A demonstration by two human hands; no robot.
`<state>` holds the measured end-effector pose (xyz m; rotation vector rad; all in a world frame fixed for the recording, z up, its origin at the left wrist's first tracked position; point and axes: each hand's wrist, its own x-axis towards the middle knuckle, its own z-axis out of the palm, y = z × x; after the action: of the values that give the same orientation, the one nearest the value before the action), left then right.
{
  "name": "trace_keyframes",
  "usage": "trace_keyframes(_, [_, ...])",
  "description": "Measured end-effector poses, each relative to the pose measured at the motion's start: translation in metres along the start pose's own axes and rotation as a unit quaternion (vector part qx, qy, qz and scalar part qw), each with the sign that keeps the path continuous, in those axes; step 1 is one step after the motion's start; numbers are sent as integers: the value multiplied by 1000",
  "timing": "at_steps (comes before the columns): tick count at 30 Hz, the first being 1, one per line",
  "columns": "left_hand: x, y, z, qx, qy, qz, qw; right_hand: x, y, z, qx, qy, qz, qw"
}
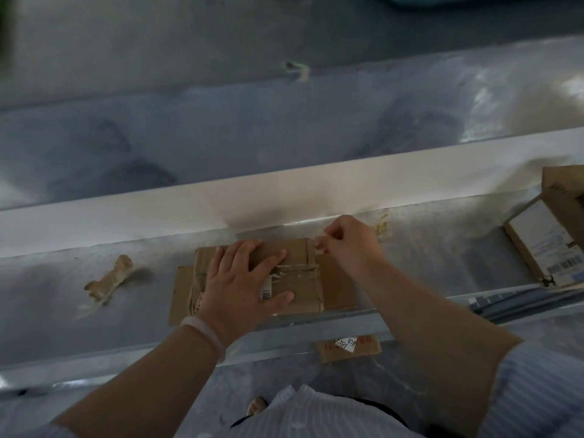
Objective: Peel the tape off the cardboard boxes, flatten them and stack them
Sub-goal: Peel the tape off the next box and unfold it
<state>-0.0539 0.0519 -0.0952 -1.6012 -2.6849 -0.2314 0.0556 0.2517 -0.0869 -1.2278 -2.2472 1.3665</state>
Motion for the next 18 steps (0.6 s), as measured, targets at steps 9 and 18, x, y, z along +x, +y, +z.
trace_keyframes(9, [0, -1, 0, -4, 5, 0, 1000, -6, -2, -4, -70, -43, -51, 995])
trace_keyframes(18, [1, -1, 1, 3, 13, 1, 1000, -17, 17, -4, 39, -119, 12, 992])
